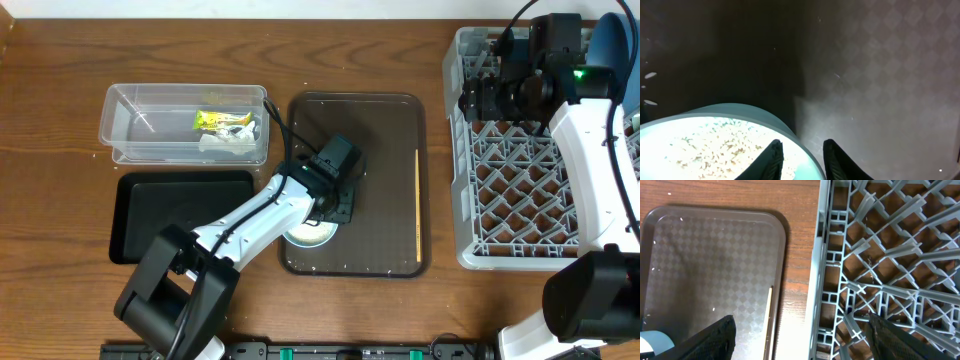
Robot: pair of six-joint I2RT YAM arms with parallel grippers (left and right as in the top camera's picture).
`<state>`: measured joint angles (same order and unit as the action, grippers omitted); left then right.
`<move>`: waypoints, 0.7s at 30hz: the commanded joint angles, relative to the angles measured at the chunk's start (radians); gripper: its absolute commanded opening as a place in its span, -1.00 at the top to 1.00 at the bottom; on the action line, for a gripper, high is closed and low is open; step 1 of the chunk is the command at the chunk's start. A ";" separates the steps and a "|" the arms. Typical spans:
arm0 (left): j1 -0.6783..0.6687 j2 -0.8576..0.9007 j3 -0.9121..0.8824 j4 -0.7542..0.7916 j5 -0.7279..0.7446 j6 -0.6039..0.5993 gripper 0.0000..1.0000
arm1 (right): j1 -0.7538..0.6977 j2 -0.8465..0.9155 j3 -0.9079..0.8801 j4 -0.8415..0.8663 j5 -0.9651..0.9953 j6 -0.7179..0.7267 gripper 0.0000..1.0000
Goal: Sort waste into correct bins and load items into the dishwasher rack
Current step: 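Reach the left gripper to the rice-filled pale bowl and grasp its rim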
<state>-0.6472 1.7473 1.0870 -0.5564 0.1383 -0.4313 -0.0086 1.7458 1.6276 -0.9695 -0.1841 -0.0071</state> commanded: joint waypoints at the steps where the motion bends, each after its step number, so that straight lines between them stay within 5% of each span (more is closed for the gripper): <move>1: 0.000 0.010 -0.006 -0.002 -0.053 -0.005 0.45 | 0.009 0.007 -0.006 -0.003 -0.007 0.013 -0.64; 12: -0.003 0.039 -0.006 0.004 -0.045 -0.005 0.80 | 0.009 0.007 -0.006 -0.003 -0.007 0.013 -0.65; 21: -0.006 0.035 -0.005 0.015 -0.046 -0.004 0.88 | 0.009 0.007 -0.006 -0.005 -0.007 0.013 -0.66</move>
<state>-0.6529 1.7580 1.0901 -0.5373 0.1154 -0.4442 -0.0086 1.7458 1.6276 -0.9718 -0.1837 -0.0074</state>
